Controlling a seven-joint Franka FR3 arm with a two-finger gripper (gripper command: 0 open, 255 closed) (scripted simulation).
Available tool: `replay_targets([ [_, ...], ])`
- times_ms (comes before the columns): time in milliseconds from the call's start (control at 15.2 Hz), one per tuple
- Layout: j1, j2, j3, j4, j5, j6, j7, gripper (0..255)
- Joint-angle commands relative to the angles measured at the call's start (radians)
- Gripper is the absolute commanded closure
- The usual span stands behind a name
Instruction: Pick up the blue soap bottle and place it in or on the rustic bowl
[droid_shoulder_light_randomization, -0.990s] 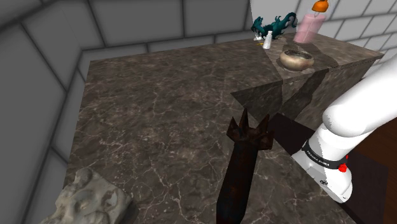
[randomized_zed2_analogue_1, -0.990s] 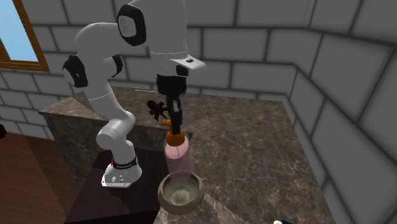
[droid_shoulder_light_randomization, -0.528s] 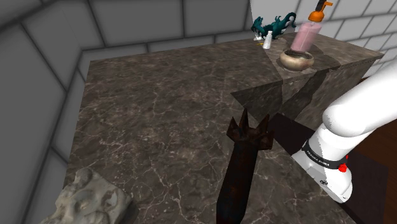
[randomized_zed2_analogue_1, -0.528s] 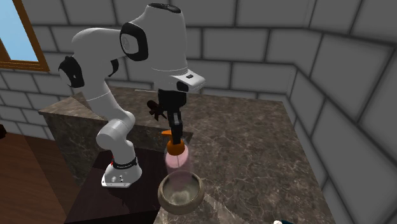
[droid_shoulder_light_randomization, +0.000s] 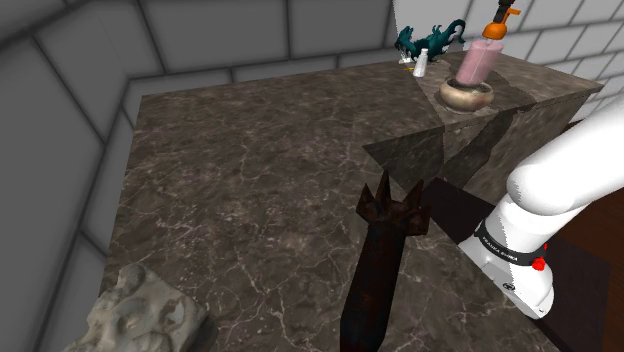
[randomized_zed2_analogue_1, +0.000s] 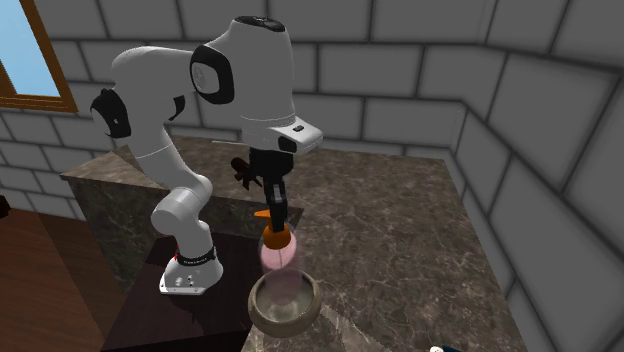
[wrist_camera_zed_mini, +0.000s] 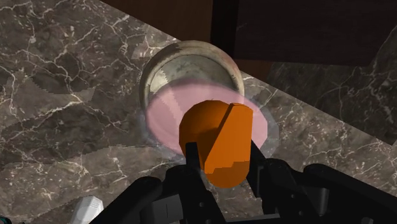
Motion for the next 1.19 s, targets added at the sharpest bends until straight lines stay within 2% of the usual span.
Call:
replay_targets([
  [0,0.000,0.000,0.000,0.000,0.000,0.000,0.000,255],
  [66,0.000,0.000,0.000,0.000,0.000,0.000,0.000,0],
  [396,0.000,0.000,0.000,0.000,0.000,0.000,0.000,0],
  [660,0.006,0.065,-0.012,0.194,0.026,-0.134,-0.026,0],
  [1122,0.006,0.065,-0.012,0.194,0.027,-0.134,-0.026,0],
])
